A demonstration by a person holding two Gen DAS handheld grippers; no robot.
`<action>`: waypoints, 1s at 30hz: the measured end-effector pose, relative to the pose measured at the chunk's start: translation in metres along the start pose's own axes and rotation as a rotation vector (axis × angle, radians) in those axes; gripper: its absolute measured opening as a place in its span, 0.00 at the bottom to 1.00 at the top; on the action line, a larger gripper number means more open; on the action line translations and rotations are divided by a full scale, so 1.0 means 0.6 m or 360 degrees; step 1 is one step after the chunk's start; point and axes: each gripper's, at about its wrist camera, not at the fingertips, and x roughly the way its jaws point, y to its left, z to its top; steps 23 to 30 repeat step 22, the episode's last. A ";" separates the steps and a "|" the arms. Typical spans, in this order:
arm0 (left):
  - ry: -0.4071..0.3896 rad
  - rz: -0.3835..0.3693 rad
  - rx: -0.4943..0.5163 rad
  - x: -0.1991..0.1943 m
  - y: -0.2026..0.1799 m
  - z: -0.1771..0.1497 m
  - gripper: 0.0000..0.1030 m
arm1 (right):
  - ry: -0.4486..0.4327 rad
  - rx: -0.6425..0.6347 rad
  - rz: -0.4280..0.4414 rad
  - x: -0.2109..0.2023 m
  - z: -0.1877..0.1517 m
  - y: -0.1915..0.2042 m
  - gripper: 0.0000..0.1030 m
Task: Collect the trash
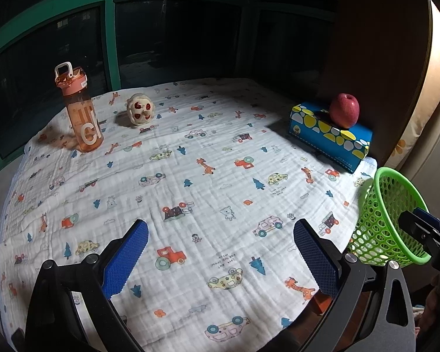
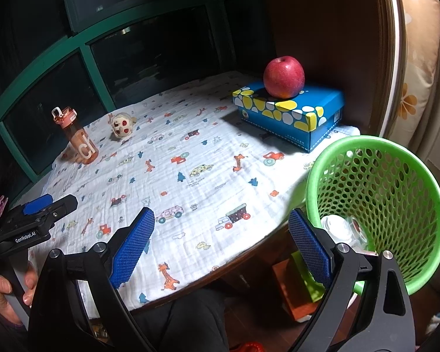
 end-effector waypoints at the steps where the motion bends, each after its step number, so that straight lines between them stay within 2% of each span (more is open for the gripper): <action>1: 0.0000 0.0000 -0.0003 0.000 0.002 -0.001 0.93 | -0.0001 0.0000 0.0001 0.000 0.000 0.000 0.89; 30: 0.0019 0.0024 -0.0036 0.006 0.010 0.000 0.93 | 0.0016 -0.0014 0.0021 0.011 -0.006 0.009 0.89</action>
